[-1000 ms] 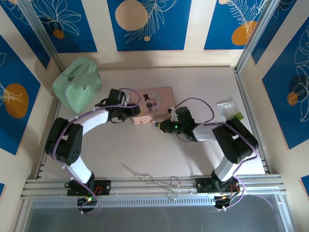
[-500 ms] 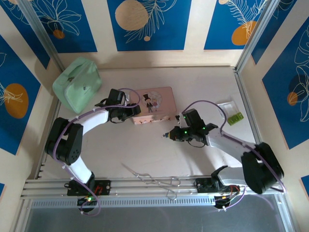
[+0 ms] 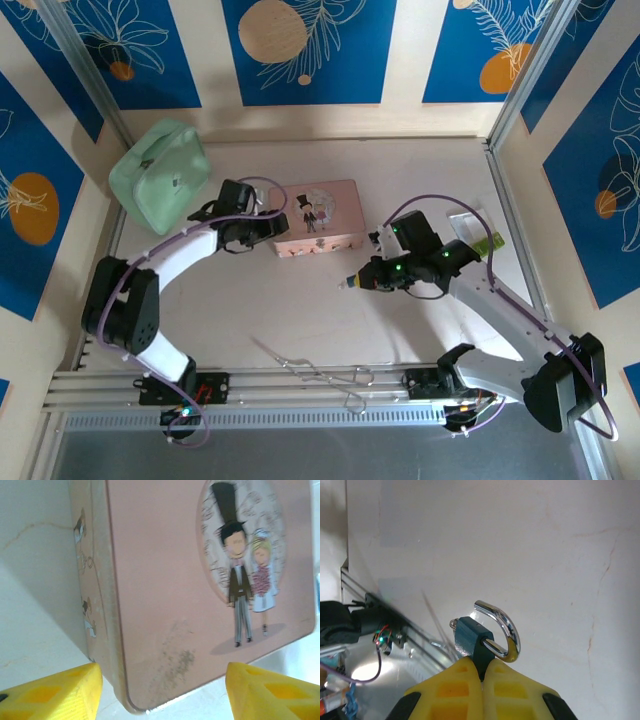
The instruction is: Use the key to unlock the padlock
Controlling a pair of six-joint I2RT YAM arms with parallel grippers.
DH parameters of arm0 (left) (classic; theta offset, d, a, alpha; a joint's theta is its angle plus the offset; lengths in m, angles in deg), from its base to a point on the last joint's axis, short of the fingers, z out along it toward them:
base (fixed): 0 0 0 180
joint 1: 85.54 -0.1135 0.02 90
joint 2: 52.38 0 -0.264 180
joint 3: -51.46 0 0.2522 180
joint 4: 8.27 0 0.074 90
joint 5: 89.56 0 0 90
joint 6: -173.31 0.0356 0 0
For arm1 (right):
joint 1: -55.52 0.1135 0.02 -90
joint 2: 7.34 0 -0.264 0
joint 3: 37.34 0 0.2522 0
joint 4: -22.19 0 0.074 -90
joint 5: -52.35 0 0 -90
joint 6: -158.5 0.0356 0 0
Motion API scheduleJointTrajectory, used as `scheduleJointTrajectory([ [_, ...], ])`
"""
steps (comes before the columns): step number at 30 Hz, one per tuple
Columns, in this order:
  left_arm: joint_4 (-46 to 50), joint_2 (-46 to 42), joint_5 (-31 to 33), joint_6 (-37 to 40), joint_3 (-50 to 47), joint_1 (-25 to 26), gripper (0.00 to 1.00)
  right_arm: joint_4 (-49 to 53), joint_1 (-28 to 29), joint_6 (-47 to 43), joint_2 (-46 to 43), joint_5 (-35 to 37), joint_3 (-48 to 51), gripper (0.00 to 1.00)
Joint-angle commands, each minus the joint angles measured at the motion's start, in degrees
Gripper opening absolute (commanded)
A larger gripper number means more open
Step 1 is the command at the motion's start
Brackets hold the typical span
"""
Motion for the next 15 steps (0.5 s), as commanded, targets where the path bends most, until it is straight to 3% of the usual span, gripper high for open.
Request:
scheduleJointTrajectory([
  [1,3.4,-4.0,1.9,2.3,1.5,-0.3,0.66,5.8,0.4,-1.1,1.4,-6.1,-2.2,0.0],
  [15,0.9,-11.1,-2.0,1.9,-7.2,-0.3,0.63,3.0,6.3,-3.8,19.4,-8.8,-4.8,0.0],
])
